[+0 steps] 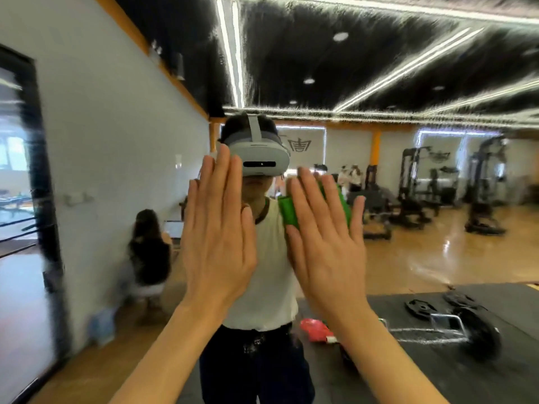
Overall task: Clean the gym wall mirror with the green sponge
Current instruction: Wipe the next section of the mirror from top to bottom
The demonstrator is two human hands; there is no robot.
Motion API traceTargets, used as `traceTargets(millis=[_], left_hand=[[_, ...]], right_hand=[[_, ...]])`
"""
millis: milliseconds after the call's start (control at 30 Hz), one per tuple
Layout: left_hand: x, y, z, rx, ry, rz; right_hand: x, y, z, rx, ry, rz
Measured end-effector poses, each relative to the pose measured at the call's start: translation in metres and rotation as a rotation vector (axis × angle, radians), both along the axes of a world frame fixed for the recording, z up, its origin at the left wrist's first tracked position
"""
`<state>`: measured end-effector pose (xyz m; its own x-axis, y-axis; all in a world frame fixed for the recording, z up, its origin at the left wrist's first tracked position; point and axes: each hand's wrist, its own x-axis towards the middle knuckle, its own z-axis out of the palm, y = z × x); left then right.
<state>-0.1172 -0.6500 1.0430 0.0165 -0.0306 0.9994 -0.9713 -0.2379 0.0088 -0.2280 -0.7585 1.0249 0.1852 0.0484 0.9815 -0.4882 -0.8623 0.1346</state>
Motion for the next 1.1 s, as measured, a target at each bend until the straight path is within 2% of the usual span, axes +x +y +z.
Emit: traceTargets(millis=[100,167,200,267,333,433,500,600,700,800,967,1033,1100], left_hand=[[0.001,-0.002,-0.003,0.023,-0.036,0.074],[0.001,-0.004,-0.003,0.021,-0.035,0.104],[0.001,-0.004,-0.003,0.026,-0.031,0.112],[0.001,-0.004,-0.003,0.039,-0.030,0.125],[0.002,-0.004,-0.002,0.041,-0.039,0.142],[0.001,-0.001,-0.003,0.047,-0.027,0.123],[0.001,-0.001,-0.003,0.056,-0.023,0.119],[0.000,0.000,-0.003,0.053,-0.022,0.126],[-0.001,-0.001,-0.003,0.049,-0.021,0.137],[-0.002,-0.001,-0.004,0.042,-0.021,0.127],[-0.002,-0.001,-0.004,0.039,-0.016,0.121],[-0.003,-0.001,-0.004,0.039,-0.010,0.117],[-0.003,-0.001,-0.003,0.046,-0.007,0.117]], right_hand=[[-0.049,-0.053,-0.003,0.294,-0.261,0.005],[-0.048,-0.054,0.004,0.453,-0.496,0.044],[-0.035,-0.041,0.010,0.471,-0.547,0.054],[0.003,-0.003,0.018,0.346,-0.443,0.082],[0.032,0.030,0.024,0.150,-0.222,0.114],[0.018,0.019,0.035,-0.049,0.002,0.147],[-0.015,-0.015,0.037,-0.098,-0.016,0.092],[-0.056,-0.060,0.048,0.031,-0.198,0.046],[-0.047,-0.061,0.061,0.067,-0.251,-0.014],[-0.033,-0.048,0.035,-0.130,-0.048,-0.009],[-0.061,-0.071,-0.080,-0.429,0.299,-0.096],[-0.072,-0.083,-0.068,-0.475,0.388,-0.093],[-0.078,-0.090,-0.017,-0.402,0.333,-0.065]])
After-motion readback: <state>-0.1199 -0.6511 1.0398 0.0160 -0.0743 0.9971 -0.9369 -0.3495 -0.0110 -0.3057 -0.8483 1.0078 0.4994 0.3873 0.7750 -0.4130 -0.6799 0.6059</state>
